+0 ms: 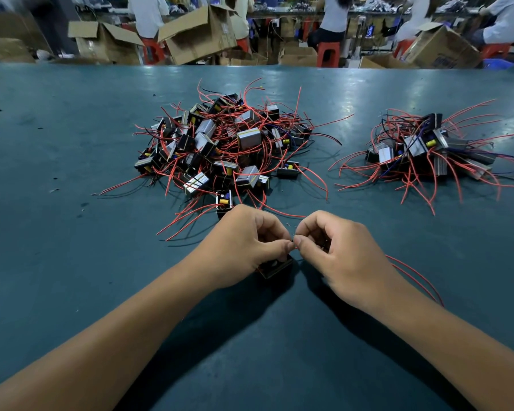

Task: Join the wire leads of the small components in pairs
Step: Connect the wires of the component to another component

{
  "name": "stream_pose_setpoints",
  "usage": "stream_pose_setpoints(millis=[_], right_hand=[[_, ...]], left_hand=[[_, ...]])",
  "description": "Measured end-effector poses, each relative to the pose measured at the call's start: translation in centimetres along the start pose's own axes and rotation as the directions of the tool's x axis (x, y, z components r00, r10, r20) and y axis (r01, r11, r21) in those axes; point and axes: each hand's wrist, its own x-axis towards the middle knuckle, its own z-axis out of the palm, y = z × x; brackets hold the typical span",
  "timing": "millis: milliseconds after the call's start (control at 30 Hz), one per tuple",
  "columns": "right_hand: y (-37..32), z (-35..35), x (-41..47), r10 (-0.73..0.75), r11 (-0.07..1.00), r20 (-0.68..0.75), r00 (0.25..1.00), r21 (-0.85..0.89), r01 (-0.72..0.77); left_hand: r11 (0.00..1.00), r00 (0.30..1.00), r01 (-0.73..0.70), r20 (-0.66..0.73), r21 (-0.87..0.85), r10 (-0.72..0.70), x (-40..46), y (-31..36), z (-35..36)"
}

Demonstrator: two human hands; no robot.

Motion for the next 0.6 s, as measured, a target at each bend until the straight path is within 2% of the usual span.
stream_pose_setpoints(millis=[100,200,300,600], right_hand=[[-0.04,-0.03,0.04,-0.009,1.0,0.009,1.0,0.002,0.009],[-0.01,-0.1,0.03,-0.007,1.0,0.017,1.0,0.023,0.006],[0.02,-0.11,0.0,-0.01,1.0,0.02,1.0,0.028,0.01],[-0.11,-0.07,-0.13,-0.057,0.998,0.013,0.998,0.02,0.057]], left_hand=[[0.998,0.999,-0.042,-0.012,0.05,0.042,-0.13,0.18,-0.18],[0.955,0.974,-0.175,-0.097,0.239,0.203,-0.28,0.45,-0.52],[0.891,0.949,-0.253,-0.081,0.377,0.303,-0.3,0.54,-0.56],[0.908,0.973,-0.198,-0.041,0.37,0.229,0.13,0.16,-0.12]])
